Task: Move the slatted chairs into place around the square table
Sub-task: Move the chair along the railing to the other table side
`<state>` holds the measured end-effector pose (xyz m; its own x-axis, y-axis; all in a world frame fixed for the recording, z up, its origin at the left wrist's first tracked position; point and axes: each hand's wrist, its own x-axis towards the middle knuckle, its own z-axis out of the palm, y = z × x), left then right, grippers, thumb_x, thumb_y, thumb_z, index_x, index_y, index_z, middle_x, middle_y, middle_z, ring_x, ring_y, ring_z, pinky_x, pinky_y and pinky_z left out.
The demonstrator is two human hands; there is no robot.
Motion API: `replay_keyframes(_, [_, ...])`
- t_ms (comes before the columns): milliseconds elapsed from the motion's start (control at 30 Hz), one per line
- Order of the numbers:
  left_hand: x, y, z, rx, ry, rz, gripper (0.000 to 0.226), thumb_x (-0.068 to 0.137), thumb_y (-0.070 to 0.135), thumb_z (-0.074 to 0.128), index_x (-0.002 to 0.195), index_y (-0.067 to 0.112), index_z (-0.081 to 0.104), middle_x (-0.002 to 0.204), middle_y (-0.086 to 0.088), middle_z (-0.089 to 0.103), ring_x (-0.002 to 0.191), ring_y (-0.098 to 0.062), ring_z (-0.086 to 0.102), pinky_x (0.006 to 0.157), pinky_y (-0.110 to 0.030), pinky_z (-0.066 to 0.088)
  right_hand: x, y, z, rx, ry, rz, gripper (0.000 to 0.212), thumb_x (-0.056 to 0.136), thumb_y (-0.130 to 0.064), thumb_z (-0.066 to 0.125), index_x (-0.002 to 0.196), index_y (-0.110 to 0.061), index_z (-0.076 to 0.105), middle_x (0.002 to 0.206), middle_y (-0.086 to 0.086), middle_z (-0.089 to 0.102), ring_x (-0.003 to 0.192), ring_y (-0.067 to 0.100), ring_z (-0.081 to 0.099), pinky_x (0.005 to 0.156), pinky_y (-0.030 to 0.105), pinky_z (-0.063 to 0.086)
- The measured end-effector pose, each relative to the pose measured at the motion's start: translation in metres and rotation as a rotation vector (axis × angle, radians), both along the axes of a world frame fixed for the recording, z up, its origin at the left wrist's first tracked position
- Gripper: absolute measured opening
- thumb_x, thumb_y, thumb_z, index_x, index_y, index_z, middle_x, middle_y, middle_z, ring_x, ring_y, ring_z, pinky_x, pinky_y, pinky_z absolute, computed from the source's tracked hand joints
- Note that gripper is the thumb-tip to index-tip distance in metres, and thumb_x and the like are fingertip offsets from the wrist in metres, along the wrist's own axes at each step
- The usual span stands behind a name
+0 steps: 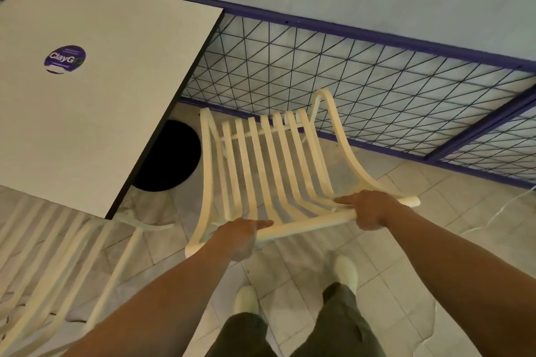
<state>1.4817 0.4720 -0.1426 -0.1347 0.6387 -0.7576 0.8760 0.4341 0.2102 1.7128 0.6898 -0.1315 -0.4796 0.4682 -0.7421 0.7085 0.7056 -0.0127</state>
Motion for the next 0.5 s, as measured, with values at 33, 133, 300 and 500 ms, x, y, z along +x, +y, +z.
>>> replay_keyframes(33, [0.001, 0.001, 0.002, -0.008, 0.001, 0.009, 0.081, 0.097, 0.005, 0.052, 0.153, 0.055, 0.021, 0.107, 0.0, 0.058, 0.083, -0.022, 0.064, 0.075, -0.038, 0.058, 0.0, 0.002, 0.001, -0.021, 0.009, 0.021, 0.083, 0.085, -0.017, 0.066, 0.147, -0.055, 0.026, 0.122, -0.006, 0.06, 0.096, 0.014, 0.06, 0.089, 0.033, 0.053])
replay_keyframes(133, [0.005, 0.003, 0.008, -0.018, 0.004, 0.028, 0.086, 0.095, -0.001, 0.051, 0.153, 0.056, 0.021, 0.111, -0.001, 0.059, 0.077, -0.018, 0.058, 0.067, -0.03, 0.051, 0.001, 0.009, 0.005, -0.102, 0.028, 0.109, 0.085, 0.087, -0.012, 0.062, 0.146, -0.06, 0.023, 0.123, -0.003, 0.057, 0.092, 0.015, 0.058, 0.084, 0.031, 0.052])
replay_keyframes(300, [0.019, 0.009, 0.017, -0.029, 0.052, 0.104, 0.087, 0.095, -0.002, 0.051, 0.15, 0.059, 0.023, 0.125, -0.002, 0.061, 0.097, -0.02, 0.065, 0.074, -0.027, 0.045, 0.0, 0.024, 0.004, -0.179, 0.047, 0.261, 0.084, 0.087, -0.005, 0.06, 0.149, -0.052, 0.028, 0.129, 0.003, 0.055, 0.101, 0.022, 0.06, 0.082, 0.031, 0.048])
replay_keyframes(500, [0.045, 0.016, 0.013, -0.004, 0.063, 0.238, 0.086, 0.095, -0.001, 0.053, 0.146, 0.063, 0.027, 0.126, -0.001, 0.06, 0.094, -0.016, 0.062, 0.079, -0.028, 0.047, 0.005, 0.05, 0.005, -0.219, 0.022, 0.385, 0.083, 0.087, -0.006, 0.061, 0.151, -0.047, 0.026, 0.129, 0.005, 0.058, 0.103, 0.025, 0.063, 0.086, 0.036, 0.053])
